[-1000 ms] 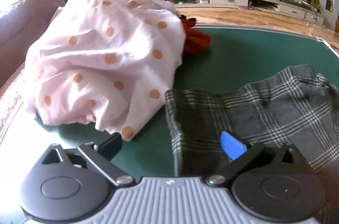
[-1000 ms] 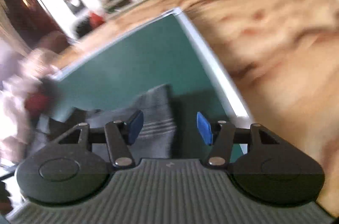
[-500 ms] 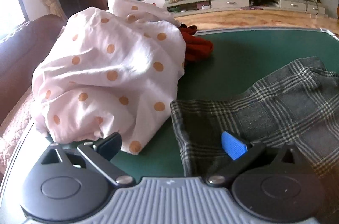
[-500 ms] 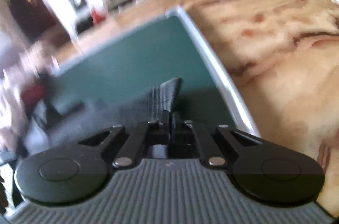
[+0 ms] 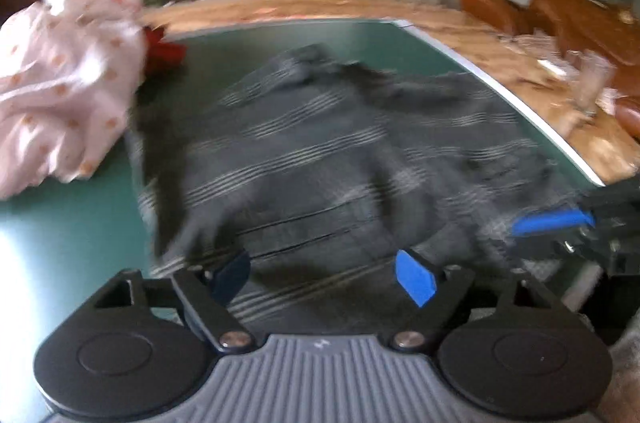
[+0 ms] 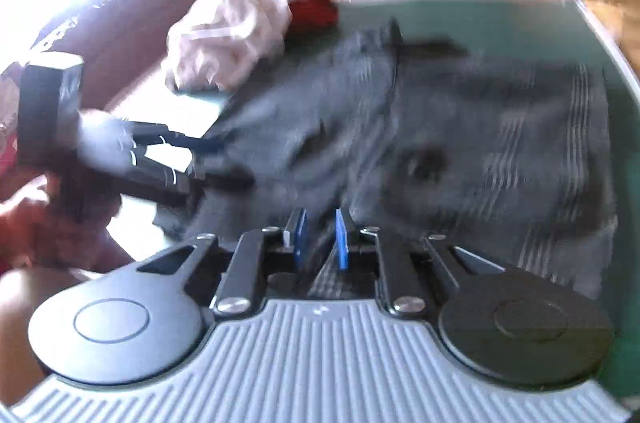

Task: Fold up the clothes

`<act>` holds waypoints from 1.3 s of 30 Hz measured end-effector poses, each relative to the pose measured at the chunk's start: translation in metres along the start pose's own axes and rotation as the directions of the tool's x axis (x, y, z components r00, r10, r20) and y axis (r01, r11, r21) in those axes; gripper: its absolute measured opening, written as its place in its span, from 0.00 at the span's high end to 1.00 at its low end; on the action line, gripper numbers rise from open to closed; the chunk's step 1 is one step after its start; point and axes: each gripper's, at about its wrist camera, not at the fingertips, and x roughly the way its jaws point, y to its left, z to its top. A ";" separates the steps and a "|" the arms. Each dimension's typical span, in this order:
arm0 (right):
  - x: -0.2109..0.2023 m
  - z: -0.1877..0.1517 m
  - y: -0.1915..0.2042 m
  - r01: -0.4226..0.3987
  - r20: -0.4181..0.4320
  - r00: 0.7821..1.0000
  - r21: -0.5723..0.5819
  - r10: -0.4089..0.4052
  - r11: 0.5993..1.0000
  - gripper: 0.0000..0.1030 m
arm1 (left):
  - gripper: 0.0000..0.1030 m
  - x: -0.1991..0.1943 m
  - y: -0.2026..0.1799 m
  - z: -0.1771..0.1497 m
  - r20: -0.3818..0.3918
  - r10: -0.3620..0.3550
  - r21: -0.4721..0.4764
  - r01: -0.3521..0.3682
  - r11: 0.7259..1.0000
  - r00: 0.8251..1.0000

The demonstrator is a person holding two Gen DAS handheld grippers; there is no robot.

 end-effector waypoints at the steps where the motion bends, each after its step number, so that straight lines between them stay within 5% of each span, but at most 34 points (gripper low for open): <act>1: 0.003 -0.004 -0.005 0.007 -0.011 1.000 0.013 -0.007 1.000 1.00 | 0.17 0.006 0.002 -0.002 -0.028 0.026 0.025 -0.025 0.999 0.999; 7: -0.001 -0.007 -0.015 0.004 -0.015 1.000 0.084 -0.003 0.996 1.00 | 0.16 -0.001 0.003 -0.008 -0.019 0.057 0.029 -0.056 0.998 0.998; 9: -0.015 -0.005 -0.014 0.007 0.041 0.999 0.084 -0.010 0.996 0.96 | 0.16 -0.014 0.005 -0.011 -0.006 0.054 0.022 -0.054 0.998 0.999; 12: -0.022 0.000 -0.030 0.121 0.092 0.987 0.134 -0.134 0.984 0.96 | 0.14 -0.025 0.013 -0.011 -0.012 0.039 -0.004 -0.039 0.999 0.999; 14: -0.014 -0.001 -0.048 0.199 0.046 0.977 0.175 -0.210 0.964 0.96 | 0.12 -0.018 0.019 -0.013 -0.057 0.085 0.010 -0.085 0.996 0.995; 18: -0.007 -0.008 -0.059 0.229 0.016 0.972 0.181 -0.235 0.956 0.97 | 0.06 -0.016 0.039 -0.021 -0.080 0.091 -0.085 -0.098 0.992 0.993; 22: -0.007 0.006 -0.047 0.267 -0.003 0.963 0.157 -0.270 0.951 0.96 | 0.14 -0.023 0.046 -0.014 -0.008 0.078 -0.147 -0.078 0.986 0.997; 27: 0.009 0.031 -0.034 0.146 0.078 0.984 0.156 -0.160 0.977 0.96 | 0.13 -0.009 0.042 0.027 0.096 0.098 -0.222 -0.074 0.972 0.991; 32: 0.044 0.035 -0.033 0.233 0.023 0.972 0.094 -0.236 0.968 0.97 | 0.10 0.037 0.052 0.047 -0.031 0.260 -0.220 -0.261 0.940 0.965; 36: 0.043 0.036 -0.041 0.213 0.024 0.976 0.128 -0.218 0.969 0.97 | 0.04 0.032 0.083 0.036 -0.016 0.313 -0.283 -0.304 0.909 0.950; 39: 0.039 0.052 -0.043 0.213 0.014 0.976 0.134 -0.217 0.968 0.96 | 0.07 0.025 0.089 0.034 -0.001 0.315 -0.270 -0.304 0.914 0.949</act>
